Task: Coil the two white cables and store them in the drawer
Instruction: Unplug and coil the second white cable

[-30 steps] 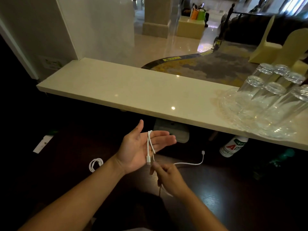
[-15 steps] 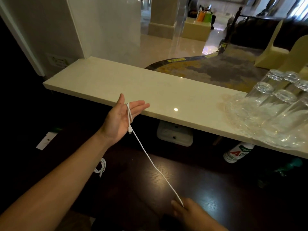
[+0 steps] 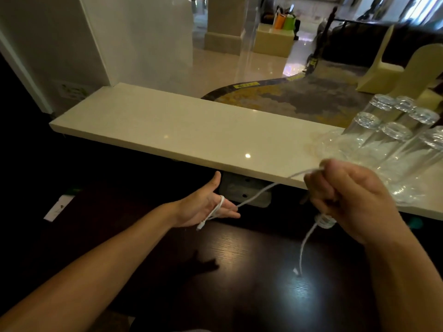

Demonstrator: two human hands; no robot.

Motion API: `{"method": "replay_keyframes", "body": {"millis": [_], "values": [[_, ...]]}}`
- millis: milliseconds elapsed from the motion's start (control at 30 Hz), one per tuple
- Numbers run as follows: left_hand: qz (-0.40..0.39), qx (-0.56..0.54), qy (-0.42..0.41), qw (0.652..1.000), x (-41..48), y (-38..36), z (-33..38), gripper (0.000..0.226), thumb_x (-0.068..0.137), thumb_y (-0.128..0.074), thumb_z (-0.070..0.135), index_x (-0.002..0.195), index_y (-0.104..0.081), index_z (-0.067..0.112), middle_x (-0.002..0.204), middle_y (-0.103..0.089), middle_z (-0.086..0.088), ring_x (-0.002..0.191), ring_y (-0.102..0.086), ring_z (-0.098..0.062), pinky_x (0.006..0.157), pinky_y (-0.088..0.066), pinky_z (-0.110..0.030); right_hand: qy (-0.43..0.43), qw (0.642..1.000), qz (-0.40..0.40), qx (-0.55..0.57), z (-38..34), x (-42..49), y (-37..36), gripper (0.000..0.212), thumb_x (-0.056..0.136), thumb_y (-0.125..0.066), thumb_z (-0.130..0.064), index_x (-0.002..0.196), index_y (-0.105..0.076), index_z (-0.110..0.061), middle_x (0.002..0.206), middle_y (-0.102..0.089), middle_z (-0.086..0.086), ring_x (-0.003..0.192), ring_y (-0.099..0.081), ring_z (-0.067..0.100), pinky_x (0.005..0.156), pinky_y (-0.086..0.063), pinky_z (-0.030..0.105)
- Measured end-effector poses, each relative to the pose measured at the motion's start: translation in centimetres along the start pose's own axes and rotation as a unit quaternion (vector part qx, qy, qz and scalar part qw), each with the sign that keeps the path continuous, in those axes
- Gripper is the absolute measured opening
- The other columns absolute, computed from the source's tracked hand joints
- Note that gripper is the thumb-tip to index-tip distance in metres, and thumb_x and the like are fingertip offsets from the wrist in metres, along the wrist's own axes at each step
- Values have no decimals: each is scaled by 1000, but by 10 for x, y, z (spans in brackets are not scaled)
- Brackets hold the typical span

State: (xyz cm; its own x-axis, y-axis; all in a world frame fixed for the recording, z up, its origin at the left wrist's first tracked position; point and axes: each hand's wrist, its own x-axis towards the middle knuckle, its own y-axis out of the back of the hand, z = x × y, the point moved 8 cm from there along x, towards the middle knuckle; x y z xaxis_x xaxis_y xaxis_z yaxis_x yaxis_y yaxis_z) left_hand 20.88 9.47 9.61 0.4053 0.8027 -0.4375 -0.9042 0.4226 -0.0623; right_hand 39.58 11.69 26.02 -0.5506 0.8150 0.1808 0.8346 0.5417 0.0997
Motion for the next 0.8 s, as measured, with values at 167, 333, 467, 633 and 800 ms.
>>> {"method": "replay_keyframes", "body": {"millis": [167, 333, 467, 633, 800], "values": [[-69, -33, -15, 997, 4, -30, -9, 114, 83, 5, 76, 132, -50, -11, 133, -58, -28, 131, -52, -25, 118, -19, -35, 12, 999, 22, 29, -9, 72, -15, 42, 102, -41, -33, 64, -50, -17, 54, -32, -4, 50, -21, 16, 42, -23, 22], [-123, -81, -86, 985, -17, -52, 18, 116, 83, 7, 75, 133, -47, -16, 136, -49, -38, 134, -47, -36, 117, -24, -36, -72, 987, 135, 44, 46, 126, 8, 39, 103, -42, -31, 69, -54, -15, 54, -33, -1, 48, -25, 13, 43, -21, 24], [-151, -132, -192, 961, -46, -59, 63, 114, 80, -4, 77, 131, -48, -15, 135, -50, -36, 136, -43, -40, 118, -26, -34, -185, 964, 189, 31, 116, 120, 11, 38, 101, -45, -33, 68, -53, -15, 50, -37, -1, 47, -30, 14, 42, -23, 26], [-121, -213, -331, 911, -83, -35, 123, 114, 74, -21, 79, 136, -42, -14, 143, -44, -31, 141, -37, -38, 119, -24, -37, -220, 968, 111, 46, 158, 71, -45, 38, 99, -48, -33, 67, -54, -13, 51, -43, 5, 43, -39, 18, 39, -31, 23], [-24, -246, -369, 896, -89, 5, 135, 112, 77, -13, 78, 145, -31, -9, 151, -39, -24, 142, -36, -32, 119, -19, -38, -248, 960, 41, 120, 164, 4, -91, 38, 100, -44, -34, 66, -45, -18, 48, -25, -2, 39, -21, 9, 41, -11, 21]]}}
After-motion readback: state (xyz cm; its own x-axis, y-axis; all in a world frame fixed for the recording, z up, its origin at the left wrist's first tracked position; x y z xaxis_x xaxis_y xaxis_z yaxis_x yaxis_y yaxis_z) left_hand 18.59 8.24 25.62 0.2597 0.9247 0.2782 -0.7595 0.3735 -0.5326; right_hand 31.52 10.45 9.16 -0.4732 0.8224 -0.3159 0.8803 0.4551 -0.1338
